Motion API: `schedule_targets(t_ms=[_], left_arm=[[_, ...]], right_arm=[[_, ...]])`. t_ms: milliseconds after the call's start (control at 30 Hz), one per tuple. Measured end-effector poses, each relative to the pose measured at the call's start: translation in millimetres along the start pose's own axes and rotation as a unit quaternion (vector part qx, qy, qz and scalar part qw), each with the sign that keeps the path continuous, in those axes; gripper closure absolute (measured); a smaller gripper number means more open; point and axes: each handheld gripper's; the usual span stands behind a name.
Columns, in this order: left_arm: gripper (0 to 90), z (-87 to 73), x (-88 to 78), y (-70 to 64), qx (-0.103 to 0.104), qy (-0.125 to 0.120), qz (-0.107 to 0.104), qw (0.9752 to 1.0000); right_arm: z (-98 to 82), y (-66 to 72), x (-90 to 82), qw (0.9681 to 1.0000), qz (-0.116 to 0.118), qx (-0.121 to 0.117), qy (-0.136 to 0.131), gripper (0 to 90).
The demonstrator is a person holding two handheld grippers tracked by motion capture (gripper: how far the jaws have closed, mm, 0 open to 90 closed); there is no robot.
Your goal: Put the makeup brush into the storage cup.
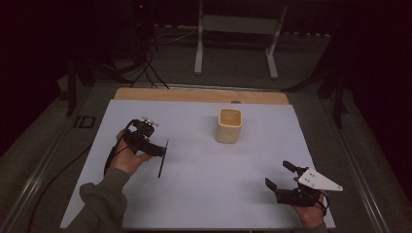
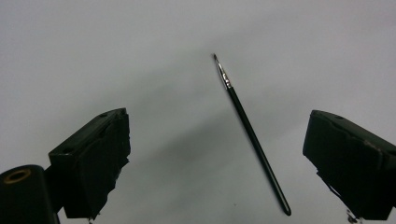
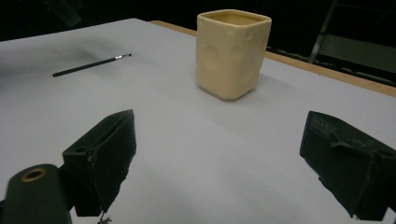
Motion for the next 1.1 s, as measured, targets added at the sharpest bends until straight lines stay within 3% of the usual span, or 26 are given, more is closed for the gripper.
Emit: schedule_targets(t_ms=[433, 733, 1100], left_arm=[[8.5, -0.9, 9.5, -3.3, 0.012, 0.026, 0.004, 0.9996], [9.1, -1.0, 24.2, -8.5, 0.016, 0.05, -0.01, 0.9986], [9.0, -3.5, 45.4, -14.0, 0.02, 0.089, -0.021, 0.9956]], right_arm=[[-0.3, -0.2, 0.2, 1.0, -0.001, 0.0, 0.001, 10.5], [-0.3, -0.2, 0.0, 1.0, -0.001, 0.0, 0.001, 10.5], [-0.5, -0.3, 0.1, 1.0, 0.0, 0.0, 0.003, 10.5]])
Point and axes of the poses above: each handheld gripper's, and its own axes: x roughly forward along the jaws, z roughly out of its top, y roughly to its left, and after that the axes turned 15 degrees about -y, right-handed
